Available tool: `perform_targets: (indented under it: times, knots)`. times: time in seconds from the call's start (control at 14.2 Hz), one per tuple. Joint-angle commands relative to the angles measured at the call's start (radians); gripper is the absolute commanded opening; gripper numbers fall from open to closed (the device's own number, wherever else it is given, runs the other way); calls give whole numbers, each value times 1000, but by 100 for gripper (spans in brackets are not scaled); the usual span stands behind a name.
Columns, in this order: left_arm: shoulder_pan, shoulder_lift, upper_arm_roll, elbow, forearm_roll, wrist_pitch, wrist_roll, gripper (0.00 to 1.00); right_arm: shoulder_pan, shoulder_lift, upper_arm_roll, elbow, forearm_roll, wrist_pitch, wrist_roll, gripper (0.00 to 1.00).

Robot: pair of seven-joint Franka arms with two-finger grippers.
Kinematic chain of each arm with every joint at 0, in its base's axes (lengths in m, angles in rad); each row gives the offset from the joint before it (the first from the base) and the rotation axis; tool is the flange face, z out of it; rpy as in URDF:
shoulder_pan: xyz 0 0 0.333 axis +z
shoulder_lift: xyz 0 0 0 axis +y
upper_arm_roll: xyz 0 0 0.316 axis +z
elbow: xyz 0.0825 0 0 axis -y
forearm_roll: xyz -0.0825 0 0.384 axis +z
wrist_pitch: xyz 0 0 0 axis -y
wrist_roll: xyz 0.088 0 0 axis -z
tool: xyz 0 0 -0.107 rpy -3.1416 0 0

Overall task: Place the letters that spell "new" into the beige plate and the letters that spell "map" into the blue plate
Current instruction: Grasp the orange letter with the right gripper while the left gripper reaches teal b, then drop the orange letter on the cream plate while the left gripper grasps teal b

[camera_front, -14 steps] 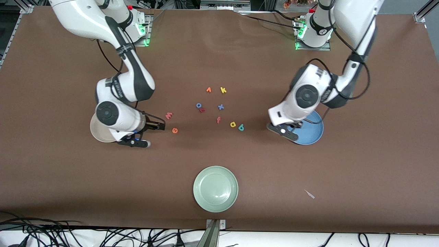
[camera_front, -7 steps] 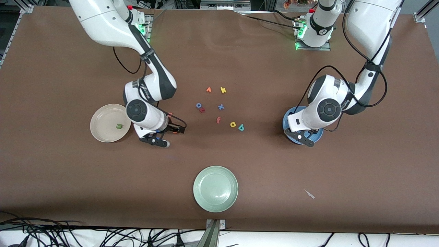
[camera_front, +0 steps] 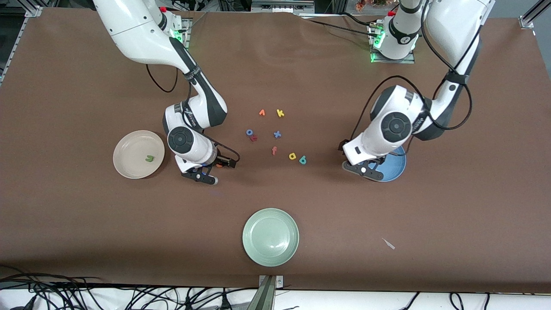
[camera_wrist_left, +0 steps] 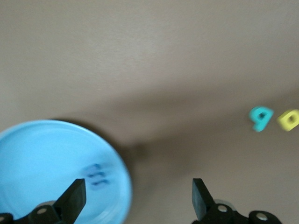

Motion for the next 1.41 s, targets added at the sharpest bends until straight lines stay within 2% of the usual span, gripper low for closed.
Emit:
perform_targets:
  times: [0.0, 0.14, 0.21, 0.28, 0.56, 0.7, 0.84, 1.12, 1.34]
  knots:
    - [-98, 40, 9, 73, -18, -17, -300, 100, 4, 2, -2, -15, 16, 28, -5, 80]
    - [-115, 106, 9, 134, -13, -15, -501, 100, 4, 2, -2, -15, 16, 28, -5, 64]
    - [-111, 131, 9, 175, -19, -21, -543, 100, 4, 2, -2, -13, 16, 28, -5, 53]
    - [-91, 131, 12, 177, -29, -45, -547, 100, 4, 2, 0, -13, 16, 28, -3, 45]
    - [-45, 145, 20, 180, -33, -63, -551, 100, 7, 2, 0, -16, 16, 20, 5, 39]
    - [-59, 178, 18, 194, -84, -52, -695, 100, 5, 2, 0, -15, 16, 19, 0, 29]
    - [-75, 224, 12, 222, -104, -44, -865, 100, -2, -7, 0, -1, 16, 9, -11, 14]
    - [-143, 278, 12, 220, -105, 75, -1109, 100, -45, -66, -20, 53, 11, -191, -130, 13]
    - [-184, 321, 12, 222, -101, 193, -1258, 100, -61, -124, -94, 38, 11, -328, -285, 13]
